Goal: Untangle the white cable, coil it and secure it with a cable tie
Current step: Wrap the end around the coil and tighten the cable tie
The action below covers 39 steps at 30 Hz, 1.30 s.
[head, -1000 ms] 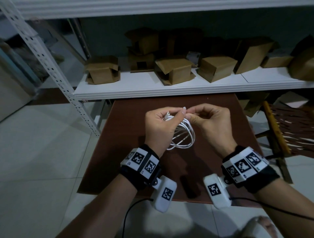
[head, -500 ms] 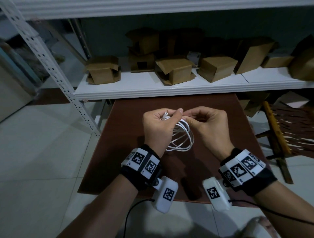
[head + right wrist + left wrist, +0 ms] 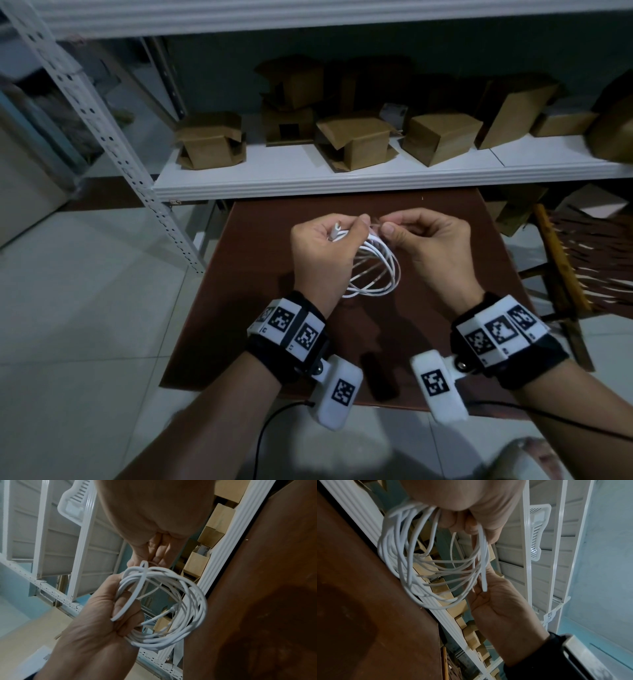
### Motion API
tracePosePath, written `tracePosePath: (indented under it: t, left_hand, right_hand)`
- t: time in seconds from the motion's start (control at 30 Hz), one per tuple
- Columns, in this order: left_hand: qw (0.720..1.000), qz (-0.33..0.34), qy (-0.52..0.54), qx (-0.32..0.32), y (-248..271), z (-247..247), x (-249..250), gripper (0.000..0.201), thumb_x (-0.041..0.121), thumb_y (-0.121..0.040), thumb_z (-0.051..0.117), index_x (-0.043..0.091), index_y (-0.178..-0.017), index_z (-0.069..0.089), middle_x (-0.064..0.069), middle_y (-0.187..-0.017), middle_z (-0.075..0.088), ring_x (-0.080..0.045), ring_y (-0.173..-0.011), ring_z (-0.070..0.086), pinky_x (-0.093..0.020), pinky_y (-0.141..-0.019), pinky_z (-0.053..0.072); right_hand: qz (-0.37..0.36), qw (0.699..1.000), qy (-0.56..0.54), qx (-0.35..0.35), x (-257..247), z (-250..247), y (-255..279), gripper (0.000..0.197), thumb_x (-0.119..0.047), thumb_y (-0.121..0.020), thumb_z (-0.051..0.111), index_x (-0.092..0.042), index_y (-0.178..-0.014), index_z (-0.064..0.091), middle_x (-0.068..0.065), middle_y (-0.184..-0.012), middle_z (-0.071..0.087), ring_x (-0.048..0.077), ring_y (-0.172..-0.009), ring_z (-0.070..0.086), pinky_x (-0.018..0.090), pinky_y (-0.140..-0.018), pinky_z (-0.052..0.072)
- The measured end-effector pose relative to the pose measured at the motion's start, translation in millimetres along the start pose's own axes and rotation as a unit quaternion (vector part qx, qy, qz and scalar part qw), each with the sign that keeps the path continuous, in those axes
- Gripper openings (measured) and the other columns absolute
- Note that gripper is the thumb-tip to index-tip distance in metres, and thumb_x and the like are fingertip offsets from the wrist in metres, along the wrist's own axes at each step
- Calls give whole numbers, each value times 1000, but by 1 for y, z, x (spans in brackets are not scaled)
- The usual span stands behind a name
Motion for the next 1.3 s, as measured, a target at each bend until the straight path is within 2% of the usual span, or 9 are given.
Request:
tracePosePath:
  t: [0.17,0.3,0.4,0.53,0.7,0.87,1.03,1.17,1.3]
  left_hand:
    - [1000,7,-5,-7,2,3,2,13,2,-89,80,5,-76,81,-4,-66,77,-9,-58,69,-22,-59,53]
    - [999,16,-9,-27,3,7,5,10,2,-88,81,2,-78,81,-3,-64,75,-6,-56,66,-19,-57,51]
    - [999,15,-2,-32,3,7,6,10,3,-88,81,-2,-79,80,-6,-64,75,-6,-55,65,-20,-56,50]
    - [999,21,-8,-31,2,6,8,9,2,-88,82,-1,-79,81,-7,-63,75,-5,-54,64,-19,-56,50]
    - [999,18,-19,-47,2,9,7,13,0,-88,80,4,-75,80,7,-54,68,0,-48,58,-16,-53,45]
    - [998,4,3,-58,1,9,10,11,4,-89,81,-2,-80,81,-14,-67,76,-8,-55,63,-22,-58,50]
    - [998,-6,9,-67,1,11,6,14,5,-89,82,-4,-79,79,-11,-65,74,-11,-55,64,-22,-57,50]
    - [997,-12,8,-77,4,14,5,14,6,-89,82,-4,-80,79,-18,-69,76,-14,-57,67,-26,-58,53]
    - [994,-21,38,-98,2,16,4,17,8,-92,79,-7,-84,78,-27,-81,78,-43,-73,76,-46,-71,61]
  right_hand:
    - [1,1000,-6,5,1,-2,-1,11,1,-84,79,2,-95,76,21,-90,78,22,-80,74,34,-80,62]
    - [2,1000,-21,10,-1,-1,1,14,4,-82,80,4,-95,76,11,-83,78,12,-73,73,22,-69,59]
    - [4,999,-35,6,-3,-1,1,16,6,-81,80,2,-95,76,2,-79,79,9,-73,73,19,-69,57]
    - [-2,999,-37,12,-7,-3,0,22,6,-76,84,1,-96,77,7,-84,81,13,-77,76,22,-73,59]
    - [1,998,-61,7,-10,-1,3,34,5,-73,86,9,-105,74,9,-82,81,13,-73,77,20,-68,58]
    - [-1,999,-42,-14,-13,0,0,29,2,-75,87,7,-101,76,9,-80,80,12,-71,76,19,-68,58]
    - [-10,999,-45,-17,-15,-4,-3,23,4,-75,85,3,-96,76,7,-76,79,12,-69,75,20,-69,58]
    - [-12,999,-39,-27,-14,-1,-3,23,2,-74,85,0,-96,78,4,-75,79,8,-70,74,18,-68,57]
    - [-37,998,-22,-46,-19,5,0,16,-1,-76,84,-2,-91,78,4,-77,79,9,-72,74,19,-68,57]
Point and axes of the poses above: each hand's wrist, its own y-axis away from the middle knuckle, its own z-axis out of the palm, x = y × z, the point moved 10 cm from there along -y, towards the middle knuckle
